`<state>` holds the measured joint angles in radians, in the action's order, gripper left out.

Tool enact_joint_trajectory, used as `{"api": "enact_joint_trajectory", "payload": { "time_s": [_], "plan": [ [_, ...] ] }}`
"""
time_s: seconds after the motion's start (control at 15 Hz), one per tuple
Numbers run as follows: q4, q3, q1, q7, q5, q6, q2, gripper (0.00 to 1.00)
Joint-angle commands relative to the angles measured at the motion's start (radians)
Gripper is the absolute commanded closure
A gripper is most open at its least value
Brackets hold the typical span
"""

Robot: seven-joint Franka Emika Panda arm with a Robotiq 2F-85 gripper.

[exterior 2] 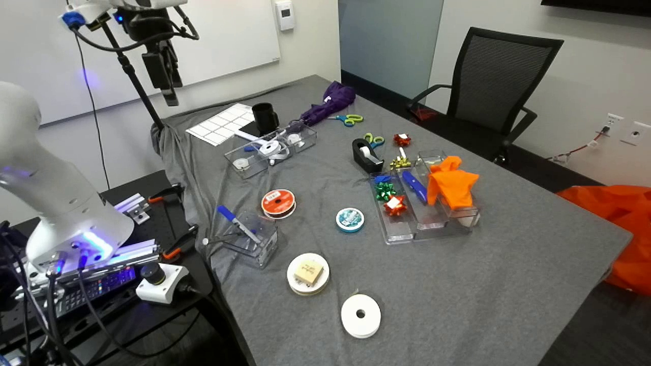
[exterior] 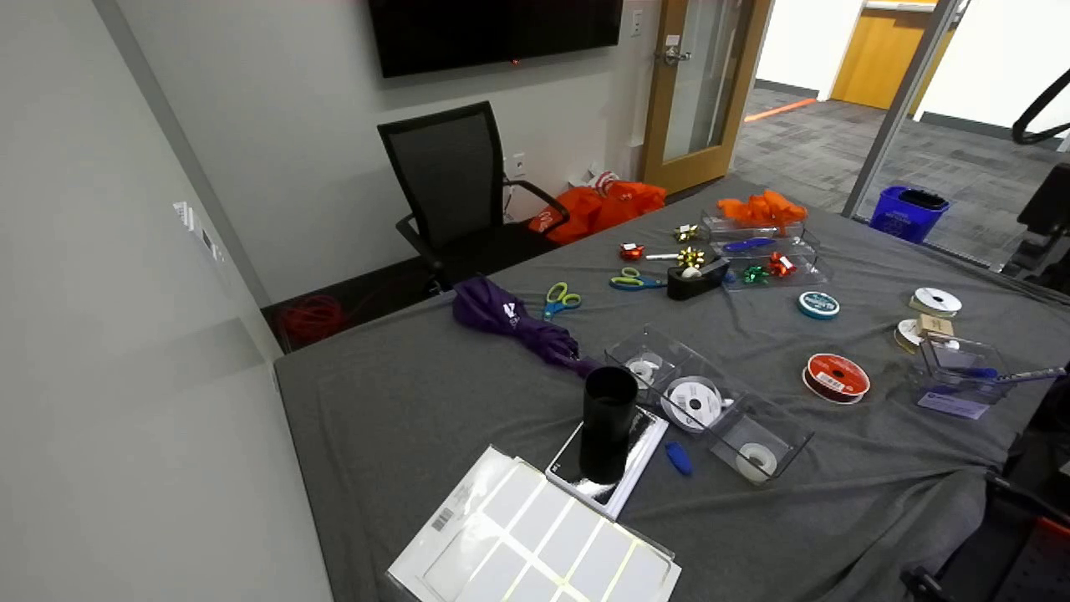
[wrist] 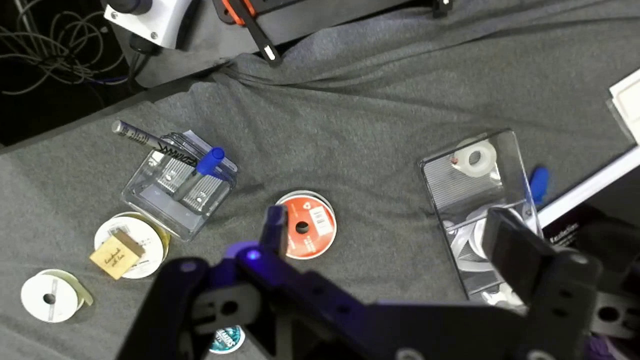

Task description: Move the object across the table and place it in the box

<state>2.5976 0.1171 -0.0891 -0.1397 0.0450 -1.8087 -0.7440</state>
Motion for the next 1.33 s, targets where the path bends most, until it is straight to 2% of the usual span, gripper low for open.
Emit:
{"api": "enact_joint_trajectory", "payload": {
  "time_s": [0.0,0.07,0.6,0.73,0.93,1.27],
  "plan": [
    [-0.034,0.011,-0.06,-0.059,-0.052,-0.051,0.074,0.0],
    [-0.008,-0.005,-0.05,-0.025,-0.032,-0.023,0.022,0.0],
    [-0.022,-0.002,-0.067,-0.052,-0.043,-0.041,0.056,0.0],
    [-0.038,0.032,-0.078,-0.036,-0.057,-0.059,0.077,0.0],
    [-0.079,0.085,-0.133,-0.054,-0.048,-0.087,0.139,0.0],
    [-0.17,0.177,-0.213,-0.097,-0.083,-0.152,0.319,0.0]
  ]
}}
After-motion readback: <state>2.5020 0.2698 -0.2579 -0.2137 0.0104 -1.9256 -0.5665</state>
